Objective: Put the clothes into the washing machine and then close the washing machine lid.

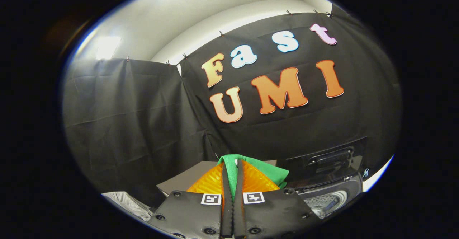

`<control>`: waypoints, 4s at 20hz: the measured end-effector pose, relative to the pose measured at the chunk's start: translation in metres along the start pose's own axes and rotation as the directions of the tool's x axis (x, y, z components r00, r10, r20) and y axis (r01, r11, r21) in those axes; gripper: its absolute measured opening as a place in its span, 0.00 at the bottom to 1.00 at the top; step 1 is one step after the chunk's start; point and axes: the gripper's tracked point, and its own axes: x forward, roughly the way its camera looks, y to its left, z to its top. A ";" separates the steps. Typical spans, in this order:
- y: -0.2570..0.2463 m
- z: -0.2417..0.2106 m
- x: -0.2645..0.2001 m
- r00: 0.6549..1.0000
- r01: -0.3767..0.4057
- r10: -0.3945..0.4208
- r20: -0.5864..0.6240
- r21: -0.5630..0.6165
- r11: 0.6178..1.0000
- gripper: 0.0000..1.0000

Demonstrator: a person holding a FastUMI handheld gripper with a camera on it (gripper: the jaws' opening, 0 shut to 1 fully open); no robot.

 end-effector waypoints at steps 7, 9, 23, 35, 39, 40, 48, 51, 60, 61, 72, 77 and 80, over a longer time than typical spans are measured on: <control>-0.107 0.010 -0.034 0.990 0.142 -0.142 0.013 0.005 0.990 0.09; -0.136 0.007 -0.030 0.981 0.194 -0.195 0.010 0.022 0.981 0.09; -0.260 -0.078 0.030 0.896 0.390 -0.413 -0.164 -0.156 0.907 0.09; -0.344 -0.229 0.039 0.811 0.341 -0.349 -0.470 -0.107 0.934 0.09; -0.369 -0.278 0.045 0.748 0.371 -0.343 -0.568 -0.070 0.926 0.09; -0.374 -0.289 0.046 0.733 0.372 -0.338 -0.590 -0.068 0.926 0.09; -0.406 -0.366 0.049 0.571 0.468 -0.362 -0.737 -0.071 0.881 0.09; -0.414 -0.383 0.047 0.526 0.495 -0.370 -0.765 -0.078 0.865 0.10; -0.414 -0.385 0.043 0.524 0.507 -0.389 -0.757 -0.090 0.857 0.80; -0.414 -0.384 0.041 0.525 0.510 -0.395 -0.754 -0.094 0.855 0.90; -0.378 -0.264 0.035 0.719 0.461 -0.425 -0.550 -0.080 0.884 0.99; -0.357 -0.157 0.063 0.828 0.423 -0.415 -0.377 -0.066 0.904 0.99; -0.350 -0.096 0.086 0.867 0.407 -0.408 -0.285 -0.064 0.911 0.99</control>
